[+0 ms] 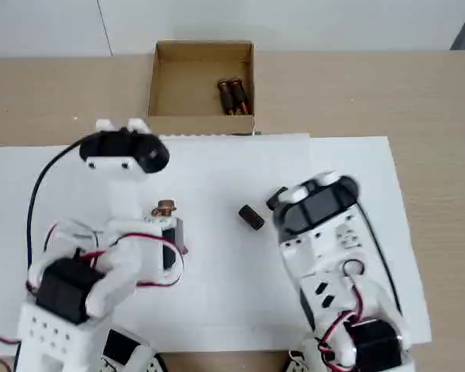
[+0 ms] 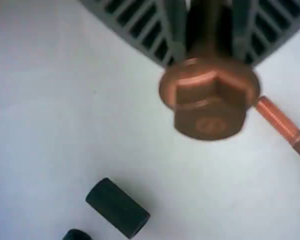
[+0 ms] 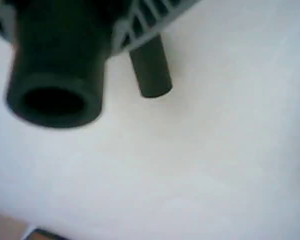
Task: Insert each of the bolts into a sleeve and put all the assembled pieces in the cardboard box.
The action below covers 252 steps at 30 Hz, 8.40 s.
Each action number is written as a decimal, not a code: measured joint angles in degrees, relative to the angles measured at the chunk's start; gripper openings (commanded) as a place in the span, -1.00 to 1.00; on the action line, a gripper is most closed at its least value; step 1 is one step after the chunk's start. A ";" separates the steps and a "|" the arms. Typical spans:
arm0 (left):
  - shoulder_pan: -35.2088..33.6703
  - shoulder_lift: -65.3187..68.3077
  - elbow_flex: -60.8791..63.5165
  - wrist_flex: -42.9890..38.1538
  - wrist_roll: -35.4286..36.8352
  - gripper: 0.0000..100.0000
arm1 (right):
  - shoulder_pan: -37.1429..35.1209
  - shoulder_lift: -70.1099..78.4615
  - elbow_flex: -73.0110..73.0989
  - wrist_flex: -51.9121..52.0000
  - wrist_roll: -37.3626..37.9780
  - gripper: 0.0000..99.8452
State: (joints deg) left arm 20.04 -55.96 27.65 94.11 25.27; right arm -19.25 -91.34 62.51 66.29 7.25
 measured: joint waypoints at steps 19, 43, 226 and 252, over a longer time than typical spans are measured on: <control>-11.34 -32.09 28.40 -18.37 -2.64 -0.99 | -6.07 -11.43 16.00 -9.93 0.00 -1.00; -11.16 -47.47 42.64 -41.49 9.67 -0.99 | -18.11 -11.43 28.40 -27.96 0.00 -1.00; -13.89 -47.47 67.34 -37.36 -6.24 -0.64 | -4.13 133.54 -90.99 -44.13 5.89 -0.99; -13.89 -47.47 67.34 -37.36 -6.24 -0.64 | -4.04 146.46 -105.67 -42.64 12.66 -0.76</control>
State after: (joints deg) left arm 6.15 -103.43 94.99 56.75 19.03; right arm -23.30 55.12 -43.16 23.65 19.91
